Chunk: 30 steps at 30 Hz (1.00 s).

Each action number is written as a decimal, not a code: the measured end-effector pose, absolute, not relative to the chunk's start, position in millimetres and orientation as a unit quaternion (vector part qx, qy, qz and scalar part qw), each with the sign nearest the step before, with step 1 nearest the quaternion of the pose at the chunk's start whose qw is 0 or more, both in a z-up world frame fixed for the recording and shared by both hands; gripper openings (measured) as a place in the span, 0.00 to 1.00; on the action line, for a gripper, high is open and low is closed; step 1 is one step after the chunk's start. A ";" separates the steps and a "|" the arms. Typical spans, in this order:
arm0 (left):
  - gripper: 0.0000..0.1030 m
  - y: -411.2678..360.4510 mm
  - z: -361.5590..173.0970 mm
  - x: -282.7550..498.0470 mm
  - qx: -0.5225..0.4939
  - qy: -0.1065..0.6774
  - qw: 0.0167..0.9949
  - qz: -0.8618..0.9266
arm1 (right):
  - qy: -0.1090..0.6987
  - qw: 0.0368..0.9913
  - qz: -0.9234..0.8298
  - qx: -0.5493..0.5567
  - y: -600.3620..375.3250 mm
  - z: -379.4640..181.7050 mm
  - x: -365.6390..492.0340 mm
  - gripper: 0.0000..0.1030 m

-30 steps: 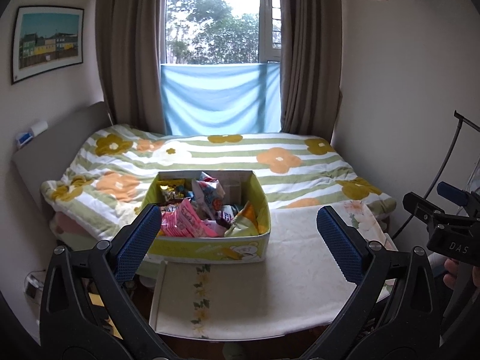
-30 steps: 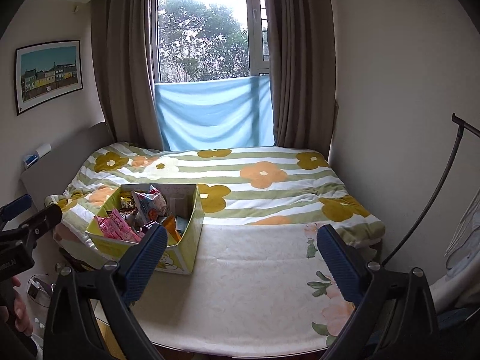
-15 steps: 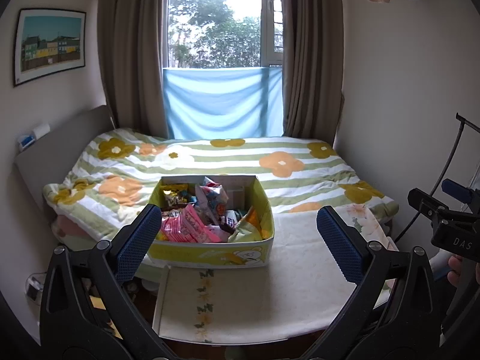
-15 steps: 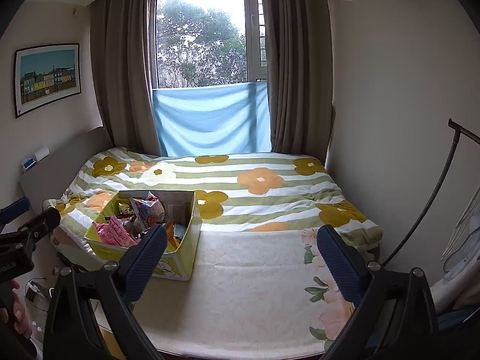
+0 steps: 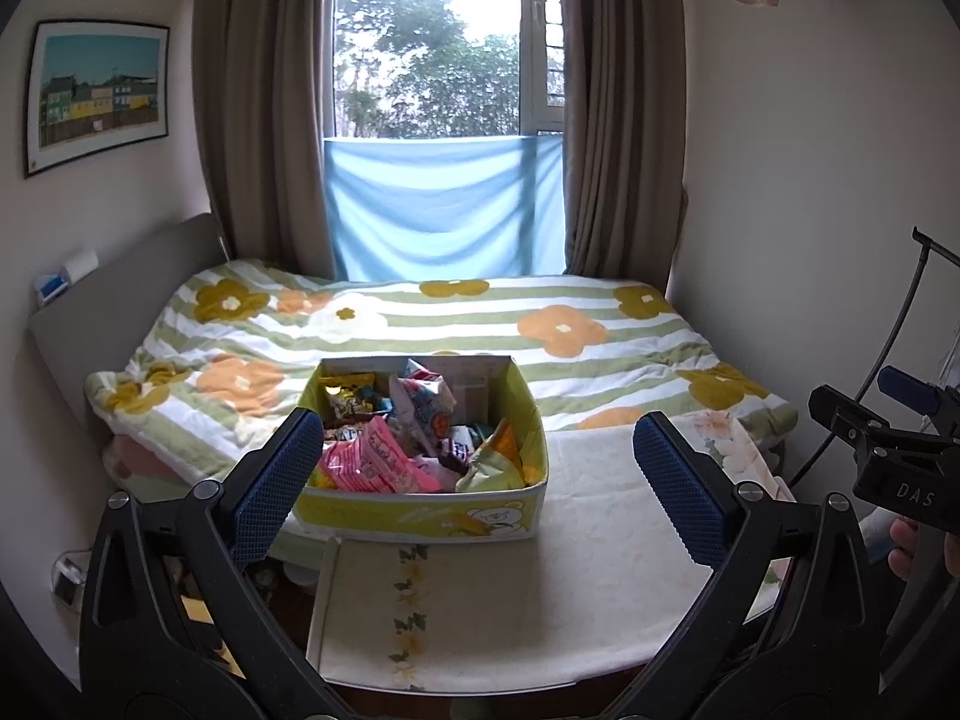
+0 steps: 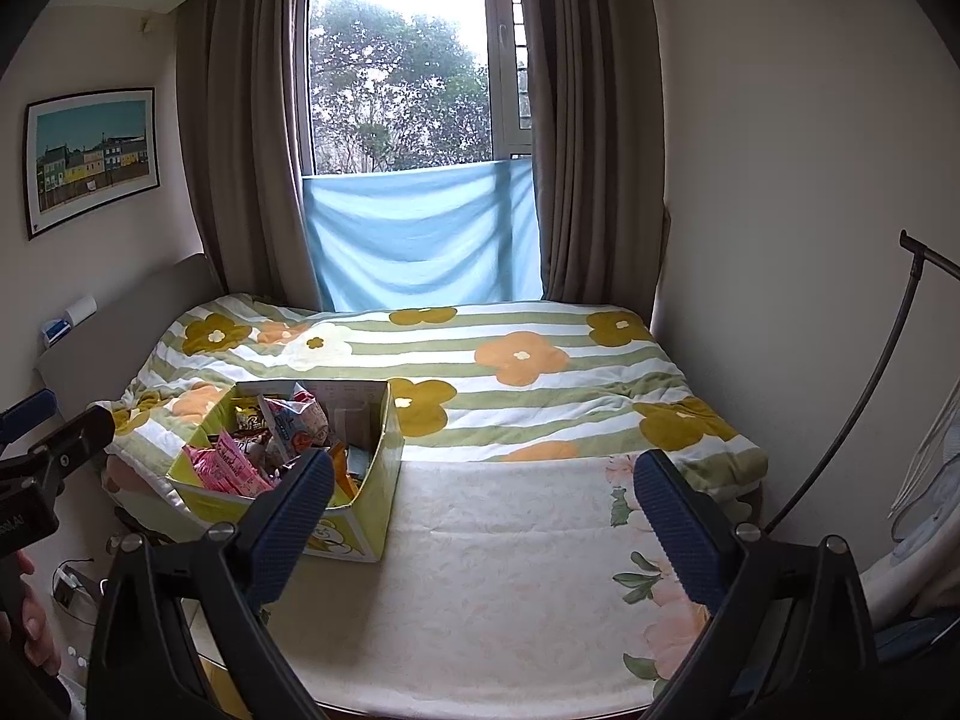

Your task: Organize snacks

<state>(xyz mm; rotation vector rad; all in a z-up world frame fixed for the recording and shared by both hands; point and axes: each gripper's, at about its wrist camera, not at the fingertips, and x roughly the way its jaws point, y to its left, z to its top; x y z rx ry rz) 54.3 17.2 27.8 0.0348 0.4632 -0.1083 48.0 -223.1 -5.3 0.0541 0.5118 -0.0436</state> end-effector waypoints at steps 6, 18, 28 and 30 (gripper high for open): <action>1.00 15.6 27.3 56.0 0.019 0.232 0.971 -0.054 | 0.254 0.967 -0.027 0.027 -223.7 -5.0 48.7 0.97; 1.00 16.3 26.3 62.5 0.022 0.243 0.969 -0.051 | 0.255 0.966 -0.032 0.026 -222.3 -3.9 49.9 0.97; 1.00 14.4 27.2 61.9 0.032 0.232 0.971 -0.041 | 0.258 0.965 -0.032 0.027 -220.1 -3.8 51.4 0.97; 1.00 16.2 25.8 62.8 0.029 0.235 0.971 -0.042 | 0.259 0.965 -0.032 0.027 -220.5 -4.4 52.0 0.97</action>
